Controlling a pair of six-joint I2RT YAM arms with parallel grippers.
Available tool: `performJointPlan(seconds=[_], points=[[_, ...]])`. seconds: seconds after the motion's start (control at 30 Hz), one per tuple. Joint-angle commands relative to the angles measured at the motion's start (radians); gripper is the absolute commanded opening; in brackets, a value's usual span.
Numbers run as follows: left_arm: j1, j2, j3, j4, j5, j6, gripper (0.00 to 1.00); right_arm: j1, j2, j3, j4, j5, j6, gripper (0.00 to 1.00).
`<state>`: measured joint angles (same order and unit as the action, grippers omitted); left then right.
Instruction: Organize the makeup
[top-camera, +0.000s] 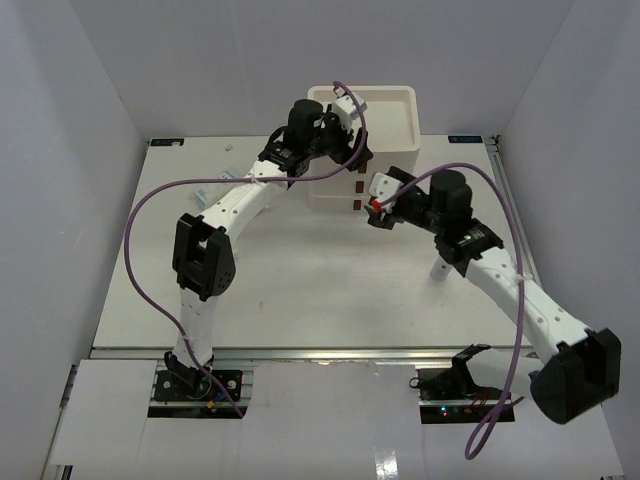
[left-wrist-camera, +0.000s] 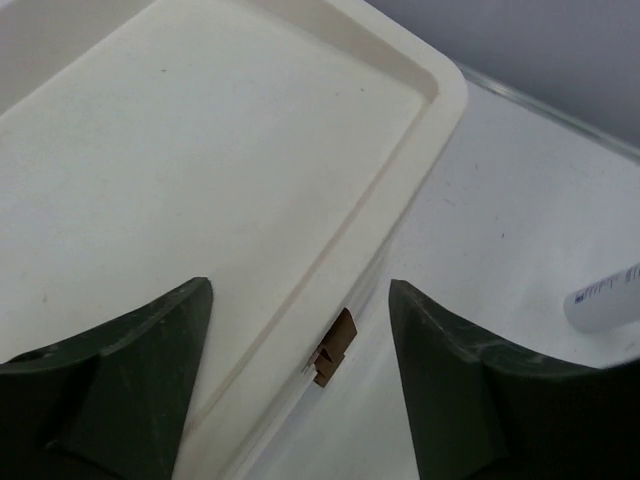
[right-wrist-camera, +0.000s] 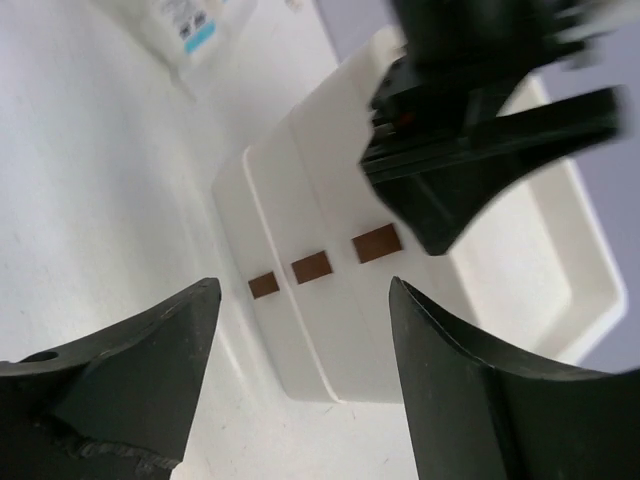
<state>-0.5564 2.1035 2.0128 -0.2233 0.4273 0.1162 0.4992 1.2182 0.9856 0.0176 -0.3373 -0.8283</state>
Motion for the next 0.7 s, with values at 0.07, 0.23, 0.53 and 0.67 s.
performJointPlan(seconds=[0.07, 0.23, 0.53, 0.67], points=[[0.006, -0.216, -0.1, 0.173, -0.272, -0.207, 0.94, -0.281, -0.217, -0.026, -0.107, -0.293, 0.309, 0.78], [0.006, -0.435, -0.361, 0.337, -0.358, -0.249, 0.98, -0.539, -0.265, -0.086, -0.111, -0.474, 0.484, 0.85], [-0.015, -0.876, -0.979, 0.455, -0.4, -0.383, 0.98, -0.784, -0.186, -0.151, -0.076, -0.7, 0.669, 0.96], [-0.06, -0.92, -1.193, 0.509, -0.453, -0.441, 0.98, -0.788, -0.181, -0.167, -0.064, -0.693, 0.688, 0.9]])
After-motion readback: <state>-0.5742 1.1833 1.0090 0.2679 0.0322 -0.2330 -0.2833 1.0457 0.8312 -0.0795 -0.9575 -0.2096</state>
